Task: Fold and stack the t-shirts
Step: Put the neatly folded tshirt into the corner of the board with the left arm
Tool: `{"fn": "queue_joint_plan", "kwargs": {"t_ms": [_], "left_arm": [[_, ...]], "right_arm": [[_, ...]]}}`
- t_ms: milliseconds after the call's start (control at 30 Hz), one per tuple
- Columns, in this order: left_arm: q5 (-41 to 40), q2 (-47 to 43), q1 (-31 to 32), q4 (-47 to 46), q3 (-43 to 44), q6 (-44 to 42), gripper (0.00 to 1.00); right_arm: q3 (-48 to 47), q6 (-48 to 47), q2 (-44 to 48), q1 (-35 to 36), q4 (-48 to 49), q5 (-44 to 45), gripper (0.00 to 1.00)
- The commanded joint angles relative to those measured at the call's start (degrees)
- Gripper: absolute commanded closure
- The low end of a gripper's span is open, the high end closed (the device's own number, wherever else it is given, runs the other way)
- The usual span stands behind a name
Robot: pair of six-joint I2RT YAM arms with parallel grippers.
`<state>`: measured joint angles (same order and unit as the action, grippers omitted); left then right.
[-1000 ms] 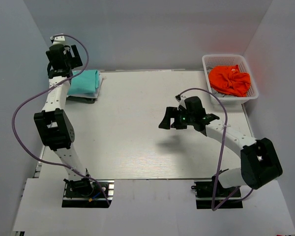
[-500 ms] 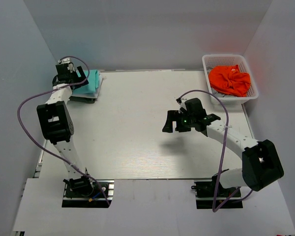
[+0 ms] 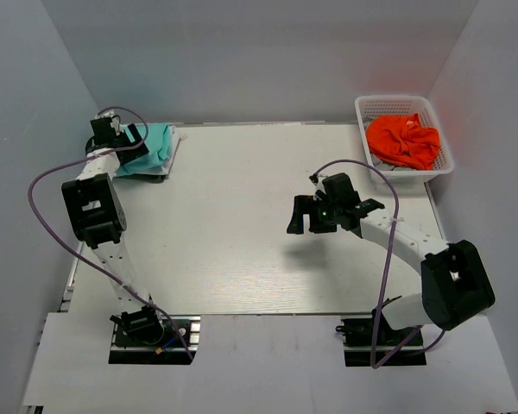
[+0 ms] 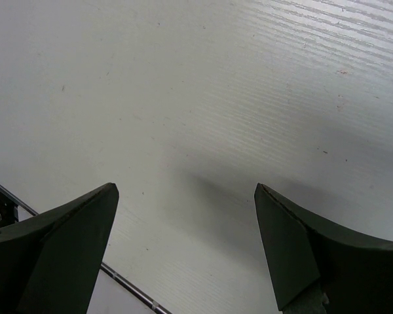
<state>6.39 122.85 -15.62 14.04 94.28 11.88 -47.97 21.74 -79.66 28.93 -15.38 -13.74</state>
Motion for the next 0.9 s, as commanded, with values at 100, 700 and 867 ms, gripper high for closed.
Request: {"fn": "queue_joint_plan", "kwargs": {"t_ms": [100,700,867], "left_arm": [[0.46,-12.27,0.49,4.5,5.83,-0.98,0.0],[9.26,-59.37,29.66,-9.3,-46.62,18.79,0.0],[4.86,-70.89,35.38,-8.0,-57.71,18.79,0.0]], "right_arm": [[-1.78,0.15,3.19,-0.01,1.14,-0.15,0.1],[9.64,8.32,26.91,0.07,-1.93,19.78,0.1],[15.7,7.71,35.53,-0.27,-3.61,25.06,0.1]]}}
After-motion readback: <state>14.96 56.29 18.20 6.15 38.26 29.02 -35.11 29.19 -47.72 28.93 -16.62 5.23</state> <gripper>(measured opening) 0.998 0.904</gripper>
